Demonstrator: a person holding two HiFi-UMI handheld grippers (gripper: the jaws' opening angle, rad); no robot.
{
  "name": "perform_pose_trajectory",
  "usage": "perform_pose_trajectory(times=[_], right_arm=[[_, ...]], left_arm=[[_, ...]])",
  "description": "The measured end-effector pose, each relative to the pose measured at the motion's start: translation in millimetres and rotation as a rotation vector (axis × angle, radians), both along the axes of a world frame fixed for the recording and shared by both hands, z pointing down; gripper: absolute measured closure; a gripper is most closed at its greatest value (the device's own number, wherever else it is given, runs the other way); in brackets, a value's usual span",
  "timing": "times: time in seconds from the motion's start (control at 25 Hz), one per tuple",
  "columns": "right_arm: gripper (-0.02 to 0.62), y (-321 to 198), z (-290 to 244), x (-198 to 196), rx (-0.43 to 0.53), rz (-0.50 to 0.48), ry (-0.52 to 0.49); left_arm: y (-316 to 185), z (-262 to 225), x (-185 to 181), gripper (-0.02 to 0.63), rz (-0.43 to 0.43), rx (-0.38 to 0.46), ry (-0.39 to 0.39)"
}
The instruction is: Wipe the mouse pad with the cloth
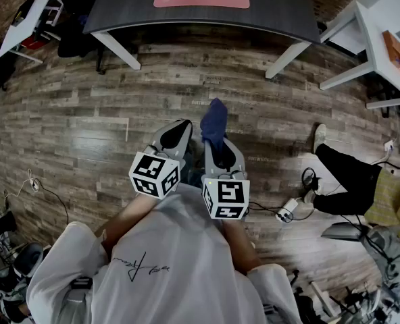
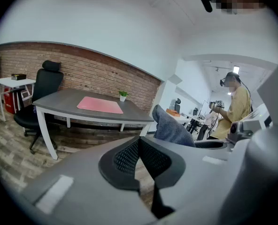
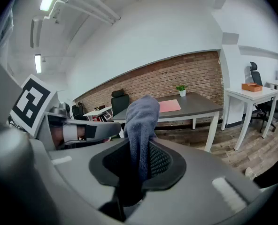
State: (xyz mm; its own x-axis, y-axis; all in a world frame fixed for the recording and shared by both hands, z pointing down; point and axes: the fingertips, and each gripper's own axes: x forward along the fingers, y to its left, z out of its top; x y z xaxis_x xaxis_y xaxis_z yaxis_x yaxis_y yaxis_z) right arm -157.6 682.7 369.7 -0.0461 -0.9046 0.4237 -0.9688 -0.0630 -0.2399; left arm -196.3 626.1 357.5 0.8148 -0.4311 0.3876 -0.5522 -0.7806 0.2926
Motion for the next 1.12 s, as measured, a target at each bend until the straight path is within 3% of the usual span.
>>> perform_pose_trajectory(times=[0.2, 0.44, 0.72, 0.92, 1.12], right_arm=[[0.518, -16.3, -3.0, 4.8, 0.011, 0.003, -0.005], [0.515, -40.9, 0.8, -1.8, -0.010, -0.031, -0.045], [0.514, -92.4, -2.2, -1.5, -0.023, -0.067, -0.035], [0.512, -130.5, 0.6, 4.7, -0.048, -0.037, -0.047], [0.508, -169.6, 0.3, -12.5, -0.067, -0.083, -0.038]], left_arm=[[-10.5, -6.2, 7.0, 0.603, 0.029, 0.035, 0.006], [-35.3, -2.5, 4.8, 0.603, 0.022, 0.010, 0.016], [-87.3, -8.1, 2.1, 0.603, 0.007, -0.002, 0.036], [-130.9, -8.1, -6.2, 0.603, -0.004, -0.014, 0.041], [-172.6, -14.4, -14.0, 0.595, -0.008, -0.018, 0.066]])
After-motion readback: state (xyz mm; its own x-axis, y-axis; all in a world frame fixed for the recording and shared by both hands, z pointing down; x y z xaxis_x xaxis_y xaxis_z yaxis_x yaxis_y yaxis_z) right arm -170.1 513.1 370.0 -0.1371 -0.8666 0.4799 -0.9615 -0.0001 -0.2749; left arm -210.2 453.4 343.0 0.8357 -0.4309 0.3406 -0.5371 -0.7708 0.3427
